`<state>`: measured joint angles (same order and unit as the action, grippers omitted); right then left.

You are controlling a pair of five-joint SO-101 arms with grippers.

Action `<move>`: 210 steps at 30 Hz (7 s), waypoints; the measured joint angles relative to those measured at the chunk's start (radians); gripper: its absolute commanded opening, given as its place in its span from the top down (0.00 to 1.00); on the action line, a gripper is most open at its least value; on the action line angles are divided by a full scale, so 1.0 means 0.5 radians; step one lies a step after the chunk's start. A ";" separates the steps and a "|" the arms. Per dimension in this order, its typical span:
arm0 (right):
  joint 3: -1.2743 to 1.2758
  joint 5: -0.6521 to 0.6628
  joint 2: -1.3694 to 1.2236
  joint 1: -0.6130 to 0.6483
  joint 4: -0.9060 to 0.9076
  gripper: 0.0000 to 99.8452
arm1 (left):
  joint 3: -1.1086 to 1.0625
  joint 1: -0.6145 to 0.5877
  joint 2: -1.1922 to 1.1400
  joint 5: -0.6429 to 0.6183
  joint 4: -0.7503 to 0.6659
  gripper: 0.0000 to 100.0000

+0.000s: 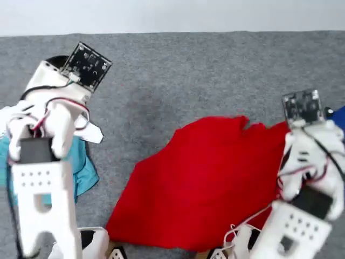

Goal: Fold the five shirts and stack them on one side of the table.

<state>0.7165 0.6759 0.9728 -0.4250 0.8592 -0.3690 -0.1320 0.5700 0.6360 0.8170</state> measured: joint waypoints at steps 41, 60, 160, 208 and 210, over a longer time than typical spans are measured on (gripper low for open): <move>0.003 -0.347 -0.473 -0.175 0.466 0.99 | 2.664 1.224 -2.964 -1.320 0.454 0.90; 0.003 -0.350 -0.473 -0.175 0.466 0.99 | 3.391 1.516 -3.664 -1.138 1.007 0.85; 0.006 0.233 -0.795 0.298 0.040 0.99 | 3.732 0.442 -2.940 -0.905 1.835 1.00; -1.062 -0.061 -0.304 0.196 0.285 0.99 | 3.646 0.651 -1.740 -0.730 1.602 1.00; -1.114 -0.061 -0.258 0.184 0.319 0.99 | 3.744 0.651 -1.666 -0.660 1.645 1.00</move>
<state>0.1596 0.6452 0.8439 -0.3330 1.0188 1.5029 0.1933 -0.2631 0.3061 1.6395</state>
